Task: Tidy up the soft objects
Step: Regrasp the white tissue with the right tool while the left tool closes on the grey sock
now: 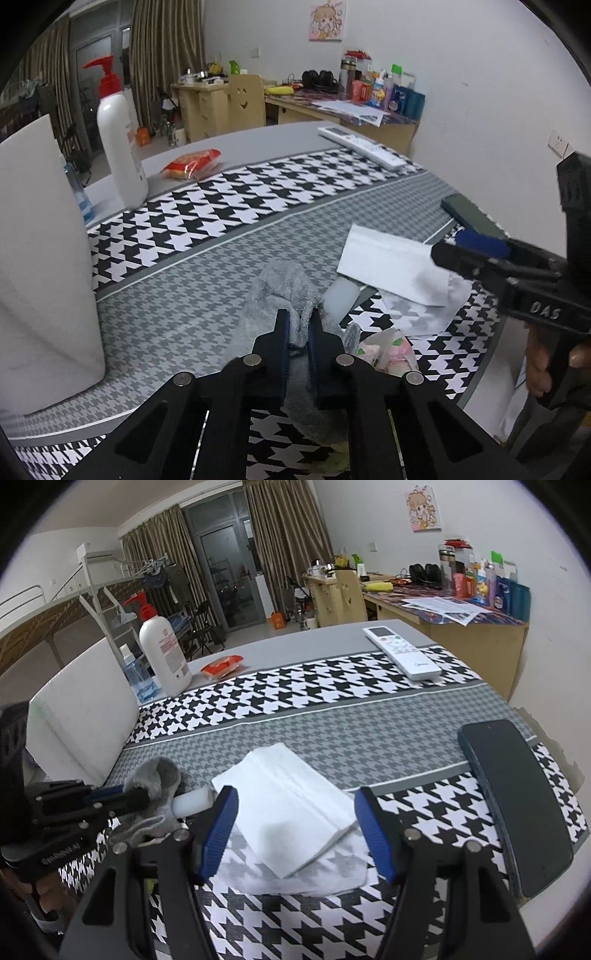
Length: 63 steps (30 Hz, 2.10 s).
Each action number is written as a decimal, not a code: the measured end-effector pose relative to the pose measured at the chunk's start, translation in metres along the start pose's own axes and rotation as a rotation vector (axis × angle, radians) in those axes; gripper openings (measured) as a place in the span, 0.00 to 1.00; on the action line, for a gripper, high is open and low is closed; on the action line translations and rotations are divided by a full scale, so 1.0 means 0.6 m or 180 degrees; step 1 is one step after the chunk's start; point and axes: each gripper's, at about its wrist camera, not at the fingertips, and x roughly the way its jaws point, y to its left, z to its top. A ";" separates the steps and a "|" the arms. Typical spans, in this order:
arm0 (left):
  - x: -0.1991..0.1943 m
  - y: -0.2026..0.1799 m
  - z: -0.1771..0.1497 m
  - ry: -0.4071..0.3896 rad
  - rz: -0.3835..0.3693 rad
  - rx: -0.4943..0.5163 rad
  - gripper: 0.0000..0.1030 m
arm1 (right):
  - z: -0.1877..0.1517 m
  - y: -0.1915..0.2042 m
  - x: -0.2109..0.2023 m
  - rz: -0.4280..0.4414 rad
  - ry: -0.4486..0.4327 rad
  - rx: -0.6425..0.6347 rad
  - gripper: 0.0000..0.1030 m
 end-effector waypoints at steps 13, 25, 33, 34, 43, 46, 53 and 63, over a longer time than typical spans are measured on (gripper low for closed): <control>-0.046 0.039 0.003 -0.0280 0.0140 -0.0118 0.09 | -0.005 0.037 0.038 -0.0216 0.0262 -0.0386 0.68; -0.057 0.058 -0.007 -0.0342 0.0168 -0.0160 0.09 | -0.005 0.039 0.064 -0.0478 0.0449 -0.0469 0.68; -0.057 0.062 -0.014 -0.0324 0.0137 -0.0182 0.09 | -0.003 0.047 0.065 -0.0445 0.0462 -0.0534 0.48; -0.058 0.062 -0.014 -0.0326 0.0134 -0.0187 0.09 | -0.001 0.047 0.065 -0.0452 0.0469 -0.0524 0.42; -0.069 0.065 -0.007 -0.0383 0.0105 -0.0209 0.09 | 0.002 0.038 0.056 -0.0370 0.0375 -0.0408 0.09; -0.081 0.067 -0.003 -0.0438 0.0080 -0.0216 0.09 | 0.009 0.038 0.038 -0.0327 0.0242 -0.0337 0.09; -0.111 0.068 0.006 -0.0600 0.0119 -0.0198 0.09 | 0.030 0.046 -0.008 -0.0235 -0.0056 -0.0269 0.09; -0.168 0.067 0.018 -0.0885 0.0148 -0.0178 0.09 | 0.046 0.077 -0.049 -0.0091 -0.0305 -0.0336 0.09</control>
